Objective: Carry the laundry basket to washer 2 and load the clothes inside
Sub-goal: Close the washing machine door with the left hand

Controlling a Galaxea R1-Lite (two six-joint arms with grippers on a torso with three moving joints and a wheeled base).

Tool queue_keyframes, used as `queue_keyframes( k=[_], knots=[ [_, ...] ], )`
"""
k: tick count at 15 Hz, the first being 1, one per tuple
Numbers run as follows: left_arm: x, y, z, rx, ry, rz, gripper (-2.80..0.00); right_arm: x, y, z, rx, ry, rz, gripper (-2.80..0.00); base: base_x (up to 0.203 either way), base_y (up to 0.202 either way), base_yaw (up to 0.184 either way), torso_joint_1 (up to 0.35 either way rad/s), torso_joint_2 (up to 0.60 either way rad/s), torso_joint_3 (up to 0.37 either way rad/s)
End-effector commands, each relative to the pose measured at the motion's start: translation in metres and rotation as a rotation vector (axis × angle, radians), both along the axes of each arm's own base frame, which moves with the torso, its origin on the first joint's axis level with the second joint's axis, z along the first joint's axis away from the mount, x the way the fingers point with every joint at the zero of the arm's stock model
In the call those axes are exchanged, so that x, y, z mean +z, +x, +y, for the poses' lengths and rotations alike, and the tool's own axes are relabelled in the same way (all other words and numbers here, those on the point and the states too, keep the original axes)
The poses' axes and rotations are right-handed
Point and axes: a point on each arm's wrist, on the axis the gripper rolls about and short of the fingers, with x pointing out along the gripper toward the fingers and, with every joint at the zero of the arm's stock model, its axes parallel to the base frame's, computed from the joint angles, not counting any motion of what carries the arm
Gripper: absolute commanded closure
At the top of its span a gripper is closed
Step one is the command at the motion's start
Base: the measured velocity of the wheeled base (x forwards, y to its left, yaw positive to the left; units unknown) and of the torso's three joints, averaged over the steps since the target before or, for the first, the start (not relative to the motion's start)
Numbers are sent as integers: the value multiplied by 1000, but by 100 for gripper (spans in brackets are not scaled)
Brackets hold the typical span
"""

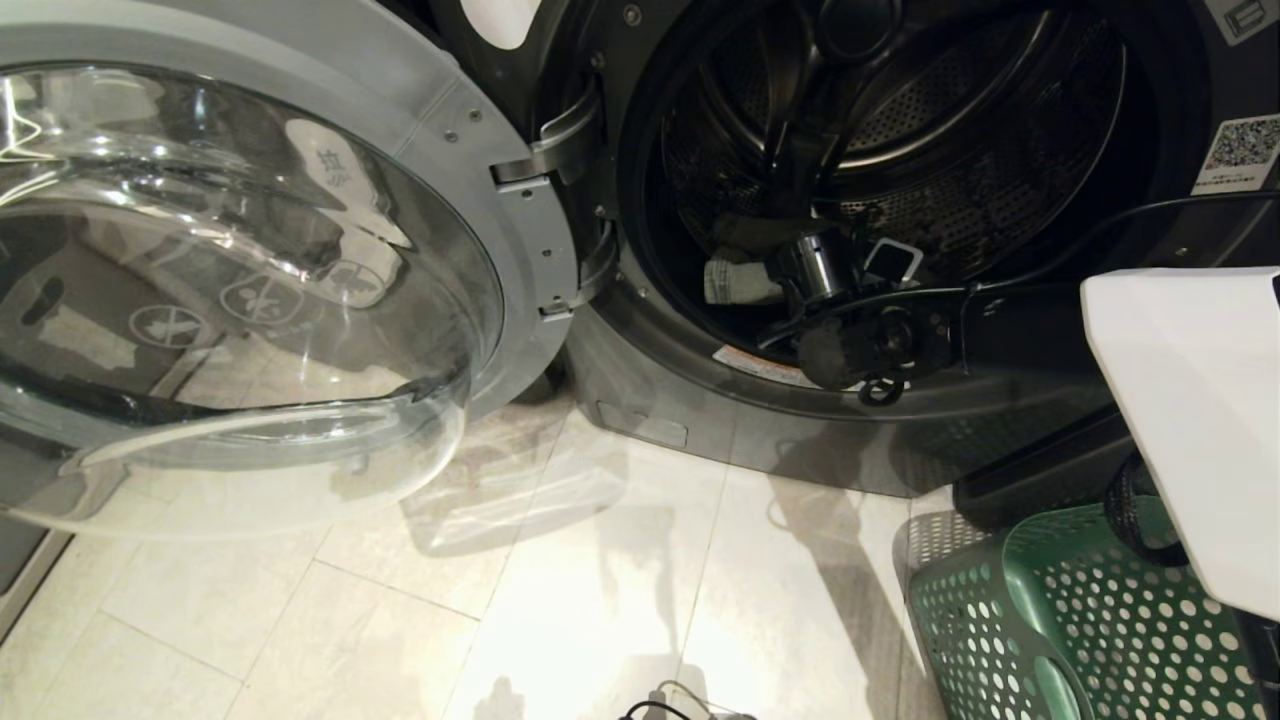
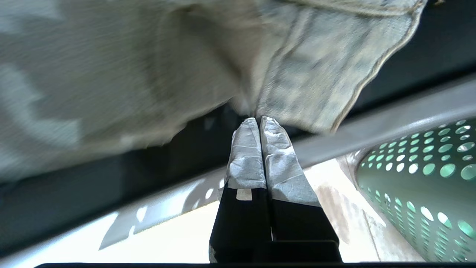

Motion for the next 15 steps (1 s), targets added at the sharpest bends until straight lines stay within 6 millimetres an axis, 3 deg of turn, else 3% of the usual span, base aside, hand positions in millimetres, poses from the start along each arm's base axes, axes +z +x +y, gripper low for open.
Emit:
queue_keyframes(
  k=[1, 4, 6, 15],
  knots=[
    [0, 0, 0, 1, 0, 1, 0, -15, 11, -5, -30, -4, 7, 0, 0, 0, 0, 0, 0, 0],
    [0, 0, 0, 0, 0, 2, 0, -19, 28, -13, -62, 37, -90, 0, 0, 0, 0, 0, 0, 0],
    [0, 0, 0, 0, 0, 1, 0, -10, 35, -11, -99, 77, -223, 0, 0, 0, 0, 0, 0, 0],
    [0, 0, 0, 0, 0, 0, 0, 25, 36, -9, -101, 113, -454, 0, 0, 0, 0, 0, 0, 0]
  ],
)
